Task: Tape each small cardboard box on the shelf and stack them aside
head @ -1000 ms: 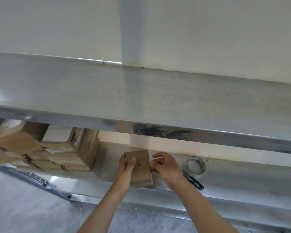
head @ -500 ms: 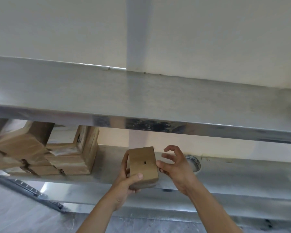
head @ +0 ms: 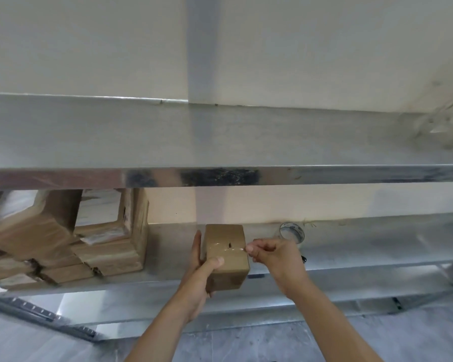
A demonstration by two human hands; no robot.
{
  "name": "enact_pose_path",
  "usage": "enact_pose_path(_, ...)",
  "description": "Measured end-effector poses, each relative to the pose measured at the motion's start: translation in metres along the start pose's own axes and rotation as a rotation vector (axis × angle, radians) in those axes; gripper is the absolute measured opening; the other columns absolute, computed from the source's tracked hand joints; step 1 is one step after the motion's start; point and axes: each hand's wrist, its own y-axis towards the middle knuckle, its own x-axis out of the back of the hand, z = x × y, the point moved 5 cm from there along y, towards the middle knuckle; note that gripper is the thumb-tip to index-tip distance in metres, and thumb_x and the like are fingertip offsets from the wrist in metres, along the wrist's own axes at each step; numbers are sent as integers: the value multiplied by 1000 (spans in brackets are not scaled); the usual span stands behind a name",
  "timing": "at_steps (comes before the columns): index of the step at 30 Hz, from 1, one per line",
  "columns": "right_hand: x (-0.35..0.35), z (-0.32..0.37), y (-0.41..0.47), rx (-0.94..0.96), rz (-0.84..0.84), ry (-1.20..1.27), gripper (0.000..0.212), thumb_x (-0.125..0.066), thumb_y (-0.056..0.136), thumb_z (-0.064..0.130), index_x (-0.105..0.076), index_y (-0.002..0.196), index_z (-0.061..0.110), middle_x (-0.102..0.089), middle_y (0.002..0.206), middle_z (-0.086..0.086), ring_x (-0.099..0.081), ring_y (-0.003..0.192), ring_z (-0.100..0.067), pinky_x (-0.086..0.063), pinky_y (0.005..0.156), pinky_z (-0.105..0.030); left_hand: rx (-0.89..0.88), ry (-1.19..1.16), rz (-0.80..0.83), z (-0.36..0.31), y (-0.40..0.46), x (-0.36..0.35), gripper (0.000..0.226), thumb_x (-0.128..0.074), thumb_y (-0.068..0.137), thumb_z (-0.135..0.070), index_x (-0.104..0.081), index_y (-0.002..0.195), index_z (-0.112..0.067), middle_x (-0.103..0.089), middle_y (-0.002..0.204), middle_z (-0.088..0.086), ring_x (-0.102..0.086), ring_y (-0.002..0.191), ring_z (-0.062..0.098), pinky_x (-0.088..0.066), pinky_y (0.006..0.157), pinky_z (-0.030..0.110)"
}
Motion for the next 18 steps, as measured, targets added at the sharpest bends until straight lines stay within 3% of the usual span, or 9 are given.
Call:
enact_pose_path(4,5,-6,-4,-135,3,15,11,-74,86,0,-76,76,3,-73,76,-10,-64,73,-17,-57,78,-28,-131,204,-8,-5,0,1,92,-74,76,-35,-16,127,-85,-48,145,-8,-57,124,21,-55,98,45)
enact_pose_path(7,16,-9,-6,-216,3,-66,25,-66,89,-4,-68,68,8,-65,72,-8,-55,74,-22,-48,65,-31,-215,365,-16,-7,0,-8,99,-73,66,-46,-12,136,-80,-45,143,-1,-51,128,21,-48,106,52)
enact_pose_path(9,28,-10,-7,-249,0,-131,25,-65,93,5,-64,70,14,-60,73,-3,-49,74,-18,-41,60,-29,-241,389,4,-5,2,-18,100,-72,65,-46,-13,140,-76,-44,142,-1,-50,128,19,-46,109,50)
enact_pose_path(12,51,-10,-10,-226,-4,-236,25,-64,98,22,-60,75,15,-59,84,-3,-50,79,-15,-47,71,-29,-271,406,42,-4,-2,-42,96,-70,64,-48,-18,141,-73,-42,142,-4,-50,126,13,-47,108,45)
enact_pose_path(16,89,-13,-23,-210,1,-26,26,-55,103,21,-69,101,0,-73,106,-11,-69,92,-17,-59,85,-38,-319,384,66,-5,-8,-98,81,-63,70,-44,-31,144,-55,-45,137,-12,-48,115,-14,-44,95,14)
enact_pose_path(18,123,-12,-35,-147,-78,91,32,-54,104,21,-68,103,-8,-74,105,-18,-71,89,-17,-61,86,-43,-336,403,66,0,-11,-138,80,-57,74,-42,-33,151,-45,-40,142,-6,-42,126,-2,-39,106,25)
